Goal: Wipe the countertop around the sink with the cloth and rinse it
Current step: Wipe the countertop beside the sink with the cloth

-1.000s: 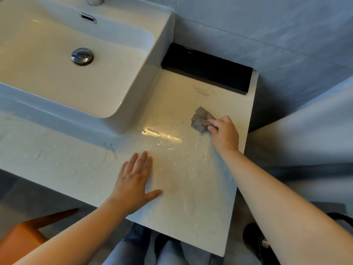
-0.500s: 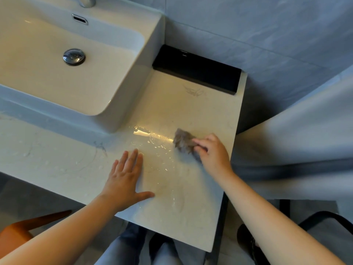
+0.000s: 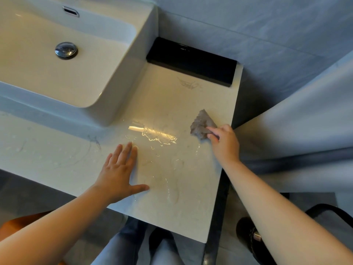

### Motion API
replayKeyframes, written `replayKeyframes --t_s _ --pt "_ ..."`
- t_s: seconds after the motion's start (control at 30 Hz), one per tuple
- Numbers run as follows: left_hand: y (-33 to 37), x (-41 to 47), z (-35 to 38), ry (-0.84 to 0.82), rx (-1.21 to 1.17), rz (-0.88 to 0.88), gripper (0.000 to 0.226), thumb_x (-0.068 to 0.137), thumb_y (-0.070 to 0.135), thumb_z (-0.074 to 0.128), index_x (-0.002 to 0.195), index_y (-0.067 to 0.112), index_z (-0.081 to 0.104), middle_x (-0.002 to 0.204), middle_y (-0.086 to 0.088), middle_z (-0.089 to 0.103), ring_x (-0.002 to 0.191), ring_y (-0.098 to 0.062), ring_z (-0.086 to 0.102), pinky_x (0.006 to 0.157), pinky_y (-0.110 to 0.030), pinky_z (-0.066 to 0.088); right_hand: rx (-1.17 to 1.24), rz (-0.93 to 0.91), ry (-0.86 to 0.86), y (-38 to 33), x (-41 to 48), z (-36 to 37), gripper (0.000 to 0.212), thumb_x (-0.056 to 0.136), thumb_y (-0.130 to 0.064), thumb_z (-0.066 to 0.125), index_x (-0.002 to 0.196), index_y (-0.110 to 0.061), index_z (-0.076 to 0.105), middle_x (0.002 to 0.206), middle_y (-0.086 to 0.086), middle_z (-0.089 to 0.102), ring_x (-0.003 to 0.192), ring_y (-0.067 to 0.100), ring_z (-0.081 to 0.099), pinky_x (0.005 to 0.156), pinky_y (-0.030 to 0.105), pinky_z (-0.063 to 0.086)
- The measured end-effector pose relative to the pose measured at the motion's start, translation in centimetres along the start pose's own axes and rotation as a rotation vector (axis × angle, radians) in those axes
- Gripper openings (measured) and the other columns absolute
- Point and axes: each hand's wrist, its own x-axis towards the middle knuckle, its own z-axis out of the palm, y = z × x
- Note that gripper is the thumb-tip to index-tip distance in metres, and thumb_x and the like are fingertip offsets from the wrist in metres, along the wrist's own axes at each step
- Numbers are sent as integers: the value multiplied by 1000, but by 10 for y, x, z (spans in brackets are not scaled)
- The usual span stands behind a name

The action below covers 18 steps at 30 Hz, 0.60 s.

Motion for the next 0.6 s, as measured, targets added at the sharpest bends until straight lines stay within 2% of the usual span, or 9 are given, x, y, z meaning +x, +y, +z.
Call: replayKeyframes --t_s 0.23,0.33,0.43,0.53,0.6 --pt "3 -1 -3 -5 22 -6 127 50 98 8 139 18 -33 154 -2 -30 143 -26 -23 118 -43 -3 91 -80 -72 -12 -71 18 30 90 -19 62 120 -22 66 91 -8 46 82 8 51 69 16 43" --pt "4 -1 -7 -3 8 -14 132 46 100 3 146 17 -23 156 -2 -24 145 -27 -18 118 -43 0 213 27 -216 -16 -77 13 29 91 -20 61 119 -24 66 93 -3 50 85 10 54 75 20 46" --pt "4 0 -8 -13 -16 -23 135 43 100 1 149 18 -17 157 -2 -22 145 -27 -16 119 -43 2 387 109 -318 -18 -65 -7 27 91 -16 60 117 -21 67 101 -1 61 94 8 57 81 16 43" --pt "6 -1 -7 -1 -29 -26 132 48 100 7 149 17 -16 158 -2 -21 145 -27 -15 119 -44 3 507 172 -330 -15 -45 -31 24 93 -13 59 114 -15 68 102 -5 69 97 7 62 79 18 47" --pt "7 -1 -7 2 -26 -35 127 55 95 19 149 17 -16 157 -2 -21 145 -27 -15 119 -44 3 379 152 -255 -8 -31 -39 22 93 -13 57 112 -14 69 94 -7 66 92 12 62 75 22 45"
